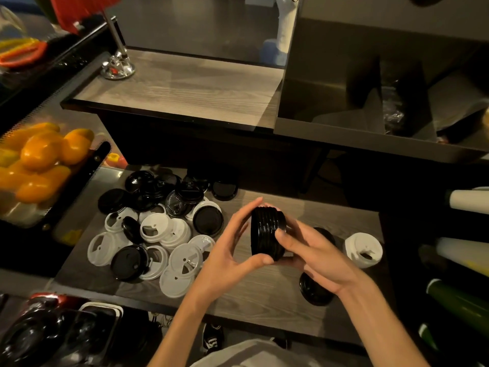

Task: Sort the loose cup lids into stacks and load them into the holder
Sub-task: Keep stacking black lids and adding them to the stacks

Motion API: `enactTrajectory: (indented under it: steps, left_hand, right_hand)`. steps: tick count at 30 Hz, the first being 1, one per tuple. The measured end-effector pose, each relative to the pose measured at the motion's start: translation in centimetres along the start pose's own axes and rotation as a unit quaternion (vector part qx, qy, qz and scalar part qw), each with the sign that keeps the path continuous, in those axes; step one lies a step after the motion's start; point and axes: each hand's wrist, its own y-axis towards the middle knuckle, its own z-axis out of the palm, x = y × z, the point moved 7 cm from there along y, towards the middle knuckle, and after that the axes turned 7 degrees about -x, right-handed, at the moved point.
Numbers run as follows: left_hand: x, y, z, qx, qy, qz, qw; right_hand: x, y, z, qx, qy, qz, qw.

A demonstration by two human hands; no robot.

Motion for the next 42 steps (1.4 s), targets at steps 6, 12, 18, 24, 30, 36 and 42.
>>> enactTrajectory:
  steps: [6, 12, 18, 24, 30, 36, 42]
  left_hand:
    - [1.0, 1.3, 3.4, 0.064, 0.074, 0.006, 0.995]
    - [2.1, 3.0, 8.7, 0.145, 0.115, 0.024, 0.982]
    - [5.7, 3.1, 10.6, 0.111, -0.116, -0.187, 0.969]
    - [9.4, 1.6, 13.5, 0.076, -0.163, -0.354, 0.918]
    - [11.4, 0.1, 14.9, 0.026, -0.275, -0.427, 0.861]
    - [12.2, -1.1, 16.8, 0.02, -0.3, -0.441, 0.846]
    - [12.0, 0.2, 17.2, 0.044, -0.207, -0.4, 0.892]
  right_hand:
    - [-0.7, -1.1, -3.8, -0.066, -0.013, -0.03, 0.997]
    - [-3.5, -1.5, -8.8, -0.155, -0.029, -0.013, 0.987]
    - [-3.3, -2.4, -12.2, -0.2, -0.305, -0.071, 0.928]
    - [-5.8, -2.3, -11.9, -0.148, -0.503, -0.07, 0.849]
    - [-6.6, -3.8, -12.7, -0.213, -0.479, -0.094, 0.846]
    - [-8.3, -4.3, -14.1, -0.21, -0.472, -0.059, 0.854]
    - [-7.9, -3.6, -14.8, -0.227, -0.464, -0.072, 0.853]
